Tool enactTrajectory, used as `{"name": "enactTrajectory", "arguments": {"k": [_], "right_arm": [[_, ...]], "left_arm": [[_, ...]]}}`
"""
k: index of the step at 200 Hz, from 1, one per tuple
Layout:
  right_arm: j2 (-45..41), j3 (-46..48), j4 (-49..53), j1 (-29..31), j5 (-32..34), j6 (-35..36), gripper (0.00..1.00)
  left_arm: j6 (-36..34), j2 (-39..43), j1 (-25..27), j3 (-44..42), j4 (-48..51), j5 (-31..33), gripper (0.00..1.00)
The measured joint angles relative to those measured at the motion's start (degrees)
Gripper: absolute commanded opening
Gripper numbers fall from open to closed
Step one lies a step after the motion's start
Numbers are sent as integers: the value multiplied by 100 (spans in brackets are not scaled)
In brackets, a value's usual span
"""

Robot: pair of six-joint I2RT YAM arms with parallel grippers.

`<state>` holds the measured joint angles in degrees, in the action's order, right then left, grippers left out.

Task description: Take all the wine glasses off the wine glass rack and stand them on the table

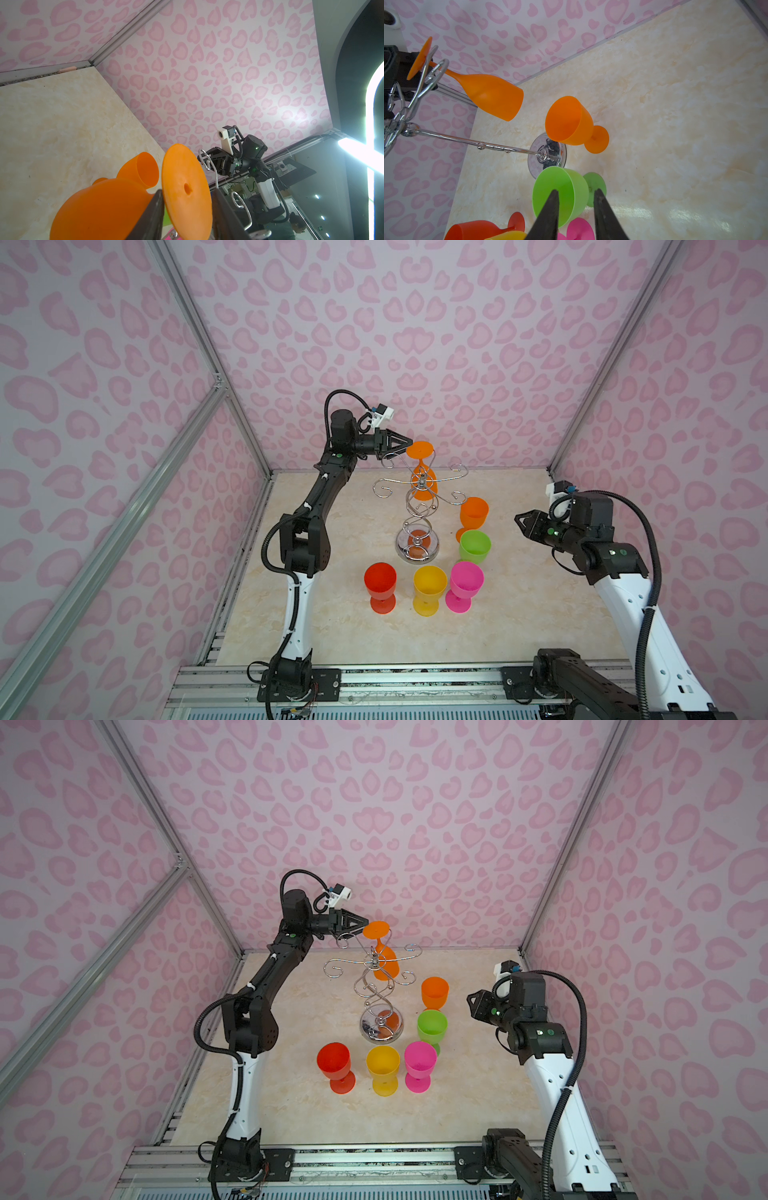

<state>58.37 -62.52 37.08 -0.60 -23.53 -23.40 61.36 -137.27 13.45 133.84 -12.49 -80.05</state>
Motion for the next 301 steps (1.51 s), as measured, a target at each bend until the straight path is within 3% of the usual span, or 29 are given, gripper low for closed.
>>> {"name": "enactTrajectory", "arguments": {"k": [27,33,119,239,301], "right_arm": [[2,7,-4,-4,-20,0,30],[4,7,-9,-4,-28,0,30],[76,7,-42,-15,-76,-17,30],[153,-4,-83,-15,-157,-57,30],[151,28,-122,-15,-160,-59,30]], "left_arm": [[13,2,-7,4,-87,-31,37],[22,2,-11,9,-87,-48,33],[136,2,-44,39,-240,-96,20],[295,2,-55,39,-459,-120,10],[315,2,-55,-11,-564,-160,14]]}}
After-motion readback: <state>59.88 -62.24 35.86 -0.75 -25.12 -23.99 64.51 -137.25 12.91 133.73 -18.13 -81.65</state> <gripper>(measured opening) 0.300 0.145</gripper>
